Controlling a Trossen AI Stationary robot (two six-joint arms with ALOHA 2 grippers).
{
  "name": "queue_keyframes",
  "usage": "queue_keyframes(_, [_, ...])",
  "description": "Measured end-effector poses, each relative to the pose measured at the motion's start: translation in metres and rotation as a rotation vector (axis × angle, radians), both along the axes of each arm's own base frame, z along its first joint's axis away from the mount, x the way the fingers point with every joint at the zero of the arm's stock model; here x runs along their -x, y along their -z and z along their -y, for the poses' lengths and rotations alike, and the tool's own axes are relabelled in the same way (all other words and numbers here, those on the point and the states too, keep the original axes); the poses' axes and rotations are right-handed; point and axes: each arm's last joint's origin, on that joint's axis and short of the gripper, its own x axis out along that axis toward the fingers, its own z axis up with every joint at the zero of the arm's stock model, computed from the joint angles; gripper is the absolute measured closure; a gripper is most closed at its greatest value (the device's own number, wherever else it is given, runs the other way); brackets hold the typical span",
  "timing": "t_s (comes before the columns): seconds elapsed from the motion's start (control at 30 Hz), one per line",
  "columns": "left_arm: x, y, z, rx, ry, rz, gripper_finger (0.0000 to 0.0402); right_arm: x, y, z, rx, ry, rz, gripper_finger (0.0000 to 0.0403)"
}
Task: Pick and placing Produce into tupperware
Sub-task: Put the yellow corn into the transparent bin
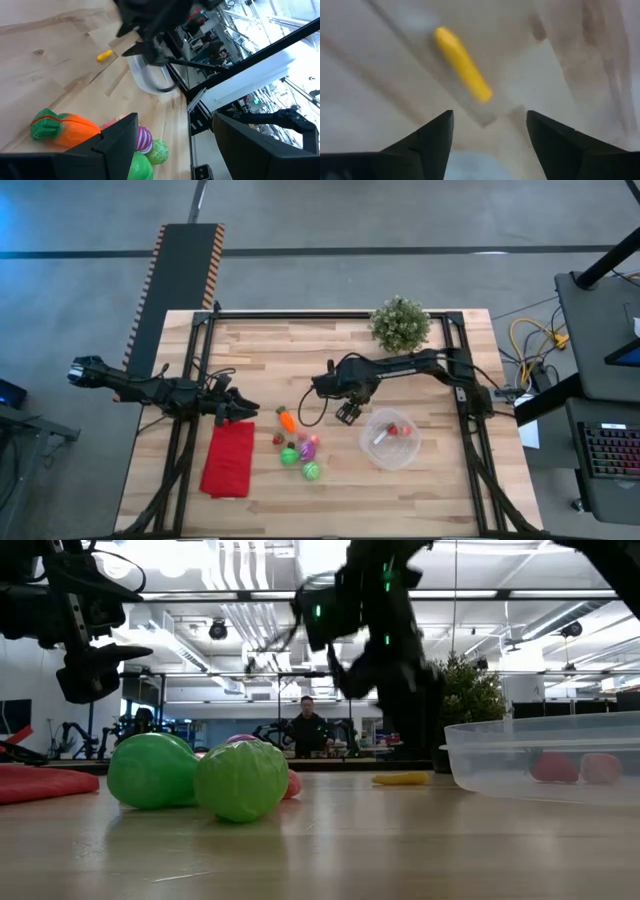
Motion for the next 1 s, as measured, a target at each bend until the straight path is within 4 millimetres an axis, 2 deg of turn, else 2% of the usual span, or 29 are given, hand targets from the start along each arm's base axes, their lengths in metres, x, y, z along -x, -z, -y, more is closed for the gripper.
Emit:
queue_keyframes(0.1, [0.0, 0.0, 0.0, 0.022, -0.004, -0.001, 0.0158, -0.003, 0.014, 0.002, -0.015, -0.038, 0.013, 0.0158])
queue_keyframes(0.33, [0.0, 0.0, 0.0, 0.049, -0.022, -0.003, 0.0158, -0.012, 0.018, 0.007, -0.007, -0.053, 0.104, 0.0185])
queue_keyframes(0.53, [0.0, 0.0, -0.001, 0.044, -0.058, 0.001, 0.0158, -0.009, 0.029, 0.015, -0.007, -0.074, 0.073, 0.0219])
queue_keyframes(0.77, [0.0, 0.0, -0.002, 0.068, -0.07, 0.003, 0.0158, -0.009, 0.033, 0.016, -0.047, -0.072, 0.101, 0.0237])
queue_keyframes(1.0, [0.0, 0.0, -0.002, 0.064, -0.094, 0.004, 0.0158, -0.01, 0.033, 0.016, -0.058, -0.061, 0.108, 0.0304])
